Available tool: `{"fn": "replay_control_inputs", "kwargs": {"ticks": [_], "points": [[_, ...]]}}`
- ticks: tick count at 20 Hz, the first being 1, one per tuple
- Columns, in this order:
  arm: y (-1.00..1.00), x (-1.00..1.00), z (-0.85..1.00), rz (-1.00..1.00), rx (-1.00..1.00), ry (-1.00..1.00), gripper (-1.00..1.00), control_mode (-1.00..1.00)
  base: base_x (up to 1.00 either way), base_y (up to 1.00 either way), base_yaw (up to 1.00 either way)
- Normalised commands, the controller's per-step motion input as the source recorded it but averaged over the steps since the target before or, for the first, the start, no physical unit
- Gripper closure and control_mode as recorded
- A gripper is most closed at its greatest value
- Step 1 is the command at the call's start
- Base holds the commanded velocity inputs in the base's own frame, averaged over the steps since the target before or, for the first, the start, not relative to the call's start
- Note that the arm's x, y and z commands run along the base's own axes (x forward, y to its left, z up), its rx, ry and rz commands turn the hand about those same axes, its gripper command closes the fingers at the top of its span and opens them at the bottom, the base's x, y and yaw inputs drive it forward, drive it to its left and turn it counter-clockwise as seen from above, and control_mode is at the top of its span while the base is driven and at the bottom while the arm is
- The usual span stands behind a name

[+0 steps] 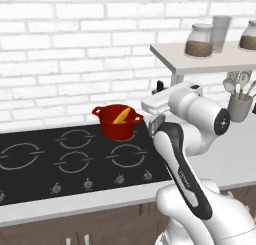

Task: Put the lemon and corn in the pot. Retrieve the spatula and lightly stir the vegetables in the pot.

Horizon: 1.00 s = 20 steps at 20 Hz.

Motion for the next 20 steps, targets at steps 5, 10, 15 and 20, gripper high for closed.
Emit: {"fn": "replay_control_inputs", "kwargs": {"ticks": [5,10,15,20], "points": [[0.0,0.0,0.0,-0.09,0.14,0.13,1.0,-1.0,0.0,0.0,0.0],[-0.01,0.0,0.0,0.0,0.02,0.07,1.0,-1.0,0.0,0.0,0.0],[0.02,0.0,0.0,0.0,0.0,0.0,1.0,1.0,-0.03,0.45,0.0],[0.0,0.0,0.0,0.0,0.0,0.0,1.0,1.0,-0.04,1.0,-0.01]]}}
